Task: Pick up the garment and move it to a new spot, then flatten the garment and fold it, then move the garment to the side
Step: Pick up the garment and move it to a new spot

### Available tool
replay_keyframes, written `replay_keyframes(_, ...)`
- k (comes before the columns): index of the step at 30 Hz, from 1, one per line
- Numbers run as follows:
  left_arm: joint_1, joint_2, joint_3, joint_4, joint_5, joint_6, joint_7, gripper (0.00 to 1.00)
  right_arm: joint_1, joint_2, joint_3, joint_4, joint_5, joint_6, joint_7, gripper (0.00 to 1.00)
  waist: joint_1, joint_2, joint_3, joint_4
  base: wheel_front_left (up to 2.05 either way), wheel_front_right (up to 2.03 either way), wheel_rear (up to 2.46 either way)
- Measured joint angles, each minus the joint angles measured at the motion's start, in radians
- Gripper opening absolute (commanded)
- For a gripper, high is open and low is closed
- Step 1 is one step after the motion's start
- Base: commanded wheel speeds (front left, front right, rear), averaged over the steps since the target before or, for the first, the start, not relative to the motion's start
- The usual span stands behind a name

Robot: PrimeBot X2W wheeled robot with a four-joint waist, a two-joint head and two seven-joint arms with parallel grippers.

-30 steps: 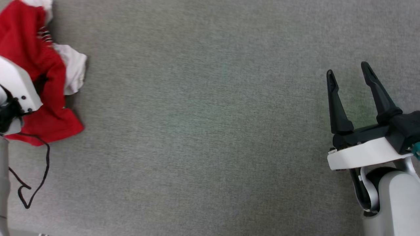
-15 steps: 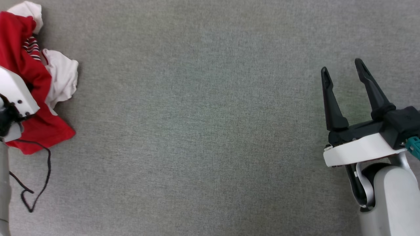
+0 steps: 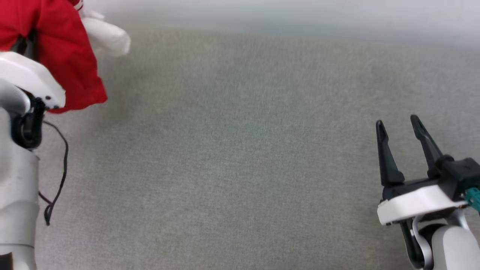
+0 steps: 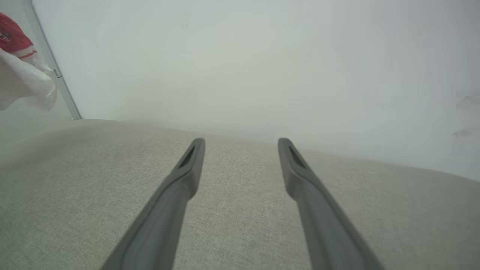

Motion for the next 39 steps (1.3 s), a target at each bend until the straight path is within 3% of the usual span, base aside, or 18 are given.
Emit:
replay_keyframes(6, 0.017, -0.055, -0.02, -0.059, 0.007, 0.001, -0.117, 0.0, 0.052, 0.001, -0.014, -0.008, 0.022, 0.0, 0.012, 1.0, -0.0001, 0.0, -0.085, -0.034, 0.0, 0.0, 0.0)
replay_keyframes(15, 0.113, -0.194, -0.099, -0.178, -0.005, 0.003, -0.153, 0.0, 0.099, 0.001, -0.018, -0.019, 0.039, 0.0, 0.03, 1.0, -0.0001, 0.0, -0.145, -0.156, 0.0, 0.0, 0.0)
replay_keyframes(23, 0.253, -0.344, -0.257, -0.229, -0.024, -0.03, -0.133, 0.0, 0.129, 0.001, -0.027, -0.026, 0.049, 0.0, 0.04, 1.0, -0.0001, 0.0, -0.164, -0.267, 0.0, 0.0, 0.0)
replay_keyframes(33, 0.415, -0.393, -0.499, -0.103, -0.044, -0.05, -0.094, 0.0, 0.125, 0.001, -0.021, -0.017, 0.071, 0.0, 0.023, 1.0, 0.0, 0.0001, -0.106, -0.319, 0.0, 0.0, 0.0)
replay_keyframes(34, 0.425, -0.395, -0.52, -0.09, -0.047, -0.051, -0.089, 0.2, 0.123, 0.001, -0.024, -0.014, 0.073, 0.0, 0.021, 1.0, 0.0, 0.0001, -0.102, -0.318, 0.0, 0.0, 0.0)
replay_keyframes(35, 0.433, -0.397, -0.537, -0.081, -0.048, -0.051, -0.09, 0.47, 0.122, 0.001, -0.024, -0.011, 0.074, 0.0, 0.02, 1.0, 0.0, 0.0, -0.099, -0.314, 0.0, 0.0, 0.0)
replay_keyframes(36, 0.439, -0.398, -0.552, -0.074, -0.051, -0.053, -0.092, 1.0, 0.119, 0.001, -0.024, -0.007, 0.076, 0.0, 0.018, 1.0, -0.0001, 0.0001, -0.096, -0.31, 0.0, 0.0, 0.0)
replay_keyframes(39, 0.44, -0.399, -0.574, -0.074, -0.056, -0.054, -0.138, 1.0, 0.111, 0.002, -0.027, 0.003, 0.077, 0.0, 0.012, 1.0, 0.0, 0.0, -0.096, -0.294, 0.0, 0.0, 0.0)
